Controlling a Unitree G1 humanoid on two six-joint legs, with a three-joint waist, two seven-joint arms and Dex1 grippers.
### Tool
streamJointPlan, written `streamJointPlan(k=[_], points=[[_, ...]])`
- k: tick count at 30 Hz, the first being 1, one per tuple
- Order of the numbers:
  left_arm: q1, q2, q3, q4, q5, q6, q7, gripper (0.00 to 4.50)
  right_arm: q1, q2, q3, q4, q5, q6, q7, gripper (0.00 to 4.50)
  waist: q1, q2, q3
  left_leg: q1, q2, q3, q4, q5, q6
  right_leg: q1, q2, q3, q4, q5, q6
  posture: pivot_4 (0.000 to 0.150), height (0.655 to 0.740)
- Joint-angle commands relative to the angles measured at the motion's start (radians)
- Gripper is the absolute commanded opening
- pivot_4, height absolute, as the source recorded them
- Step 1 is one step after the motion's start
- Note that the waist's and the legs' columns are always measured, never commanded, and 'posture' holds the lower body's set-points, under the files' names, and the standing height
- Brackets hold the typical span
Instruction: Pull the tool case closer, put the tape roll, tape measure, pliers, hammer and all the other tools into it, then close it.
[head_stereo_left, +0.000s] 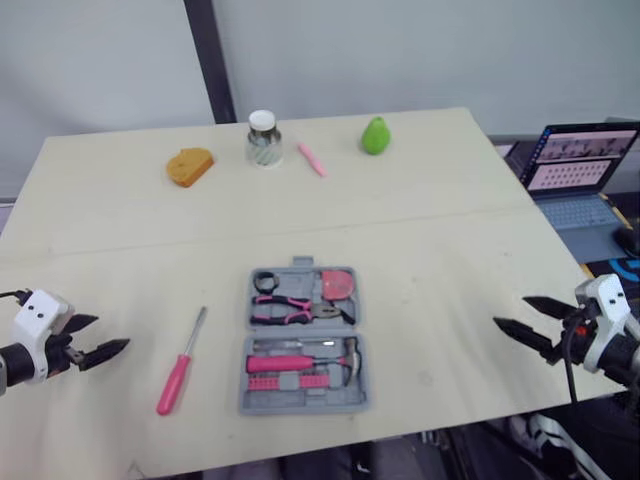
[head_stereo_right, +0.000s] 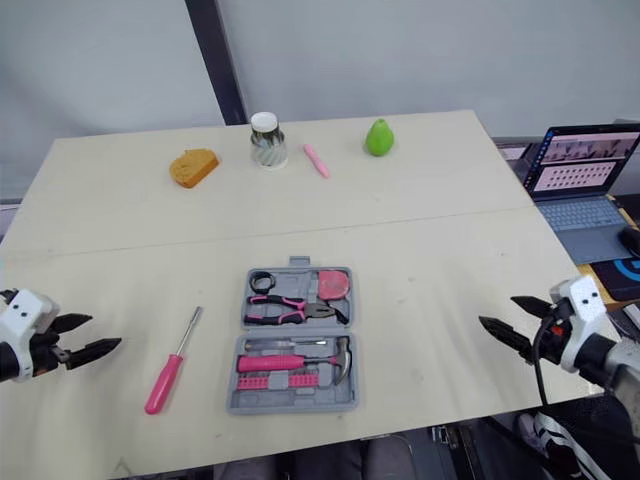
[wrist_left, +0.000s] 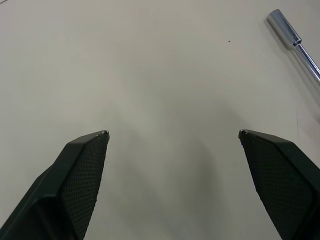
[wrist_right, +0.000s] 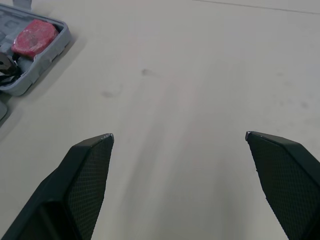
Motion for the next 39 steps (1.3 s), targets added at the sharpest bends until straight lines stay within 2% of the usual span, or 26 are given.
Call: streamJointPlan(k=[1, 8, 11, 13, 18, 20, 22, 24, 28, 30, 31, 33, 34, 36, 39], points=[[-0.009, -0.009, -0.006, -0.051, -0.012, 0.006, 0.003, 4.45, 0.003, 0.003, -0.028, -0.017, -0.001, -0.009, -0.005, 4.50, 0.003, 0.000, 0.000, 0.000, 0.000, 0.000, 0.000, 0.000, 0.000, 0.000, 0.000, 0.000, 0.000, 0.000, 0.000, 0.150, 0.7400], [-0.023, -0.046, -0.035, -0.124, -0.020, 0.049, 0.008, 4.45, 0.016, 0.021, -0.036, -0.055, 0.011, 0.001, -0.006, 4.50, 0.002, 0.001, 0.000, 0.000, 0.000, 0.000, 0.000, 0.000, 0.000, 0.000, 0.000, 0.000, 0.001, 0.000, 0.000, 0.150, 0.7400], [-0.028, -0.057, -0.044, -0.152, -0.022, 0.068, 0.016, 4.45, 0.021, 0.023, -0.040, -0.059, 0.008, 0.001, -0.011, 4.50, -0.013, 0.001, 0.001, -0.002, -0.004, -0.014, -0.004, 0.004, 0.000, 0.010, -0.005, -0.012, 0.000, 0.001, 0.001, 0.150, 0.7400], [-0.031, -0.060, -0.046, -0.161, -0.020, 0.075, 0.018, 4.45, 0.025, 0.023, -0.043, -0.062, 0.010, 0.009, -0.014, 4.50, -0.021, 0.002, 0.002, -0.001, -0.009, -0.029, -0.009, 0.010, 0.000, 0.021, -0.008, -0.024, -0.008, 0.002, 0.003, 0.150, 0.7400], [-0.039, -0.062, -0.062, -0.169, -0.011, 0.080, 0.019, 4.45, 0.036, 0.027, -0.042, -0.086, 0.013, 0.015, -0.012, 4.50, -0.019, 0.003, 0.002, -0.001, -0.008, -0.025, -0.009, 0.010, -0.001, 0.018, -0.006, -0.020, -0.008, 0.002, 0.004, 0.150, 0.7400], [-0.045, -0.064, -0.067, -0.179, -0.015, 0.088, 0.020, 4.45, 0.036, 0.028, -0.040, -0.091, 0.011, 0.018, -0.015, 4.50, -0.026, 0.006, 0.004, -0.003, -0.012, -0.037, -0.011, 0.012, 0.000, 0.025, -0.008, -0.026, -0.010, 0.002, 0.004, 0.150, 0.7400], [-0.050, -0.066, -0.073, -0.188, -0.017, 0.096, 0.023, 4.45, 0.039, 0.028, -0.039, -0.095, 0.015, 0.028, -0.017, 4.50, -0.027, 0.009, 0.006, -0.003, -0.014, -0.054, -0.011, 0.014, 0.000, 0.036, -0.013, -0.041, -0.014, 0.002, 0.004, 0.150, 0.7400], [-0.050, -0.066, -0.075, -0.193, -0.017, 0.100, 0.024, 4.45, 0.042, 0.028, -0.042, -0.098, 0.016, 0.030, -0.017, 4.50, -0.023, 0.011, 0.008, -0.003, -0.015, -0.058, -0.011, 0.015, 0.000, 0.038, -0.013, -0.044, -0.014, 0.002, 0.004, 0.150, 0.7400], [-0.055, -0.068, -0.083, -0.201, -0.015, 0.108, 0.023, 4.45, 0.050, 0.029, -0.046, -0.110, 0.016, 0.032, -0.018, 4.50, -0.014, 0.012, 0.010, -0.002, -0.013, -0.049, -0.011, 0.016, -0.001, 0.034, -0.011, -0.040, -0.013, 0.002, 0.004, 0.150, 0.7400], [-0.061, -0.069, -0.088, -0.201, -0.015, 0.112, 0.024, 4.45, 0.049, 0.031, -0.042, -0.116, 0.014, 0.032, -0.022, 4.50, -0.016, 0.014, 0.011, -0.003, -0.014, -0.055, -0.012, 0.017, -0.002, 0.038, -0.011, -0.042, -0.014, 0.002, 0.004, 0.150, 0.7400], [-0.066, -0.069, -0.091, -0.201, -0.014, 0.114, 0.024, 4.45, 0.048, 0.032, -0.039, -0.118, 0.014, 0.033, -0.024, 4.50, -0.028, 0.013, 0.012, -0.008, -0.020, -0.065, -0.016, 0.019, 0.000, 0.046, -0.016, -0.052, -0.017, 0.001, 0.004, 0.150, 0.7400], [-0.075, -0.069, -0.097, -0.200, -0.013, 0.115, 0.025, 4.45, 0.047, 0.035, -0.037, -0.122, 0.013, 0.036, -0.028, 4.50, -0.037, 0.013, 0.013, -0.003, -0.044, -0.098, -0.039, 0.033, 0.008, 0.063, -0.038, -0.077, -0.023, -0.002, 0.011, 0.150, 0.7400], [-0.077, -0.070, -0.099, -0.201, -0.012, 0.116, 0.025, 4.45, 0.047, 0.036, -0.037, -0.123, 0.013, 0.038, -0.029, 4.50, -0.030, 0.015, 0.014, 0.000, -0.049, -0.105, -0.042, 0.043, 0.003, 0.066, -0.041, -0.081, -0.026, -0.002, 0.013, 0.150, 0.7400], [-0.080, -0.071, -0.102, -0.203, -0.013, 0.118, 0.026, 4.45, 0.047, 0.037, -0.039, -0.123, 0.013, 0.040, -0.030, 4.50, -0.018, 0.015, 0.015, -0.002, -0.050, -0.107, -0.042, 0.045, 0.002, 0.065, -0.041, -0.082, -0.026, -0.002, 0.013, 0.150, 0.7400], [-0.084, -0.073, -0.106, -0.207, -0.014, 0.121, 0.027, 4.45, 0.048, 0.038, -0.040, -0.125, 0.013, 0.042, -0.031, 4.50, 0.006, 0.014, 0.015, -0.002, -0.047, -0.099, -0.041, 0.047, 0.000, 0.059, -0.036, -0.070, -0.023, -0.002, 0.013, 0.150, 0.7400]])
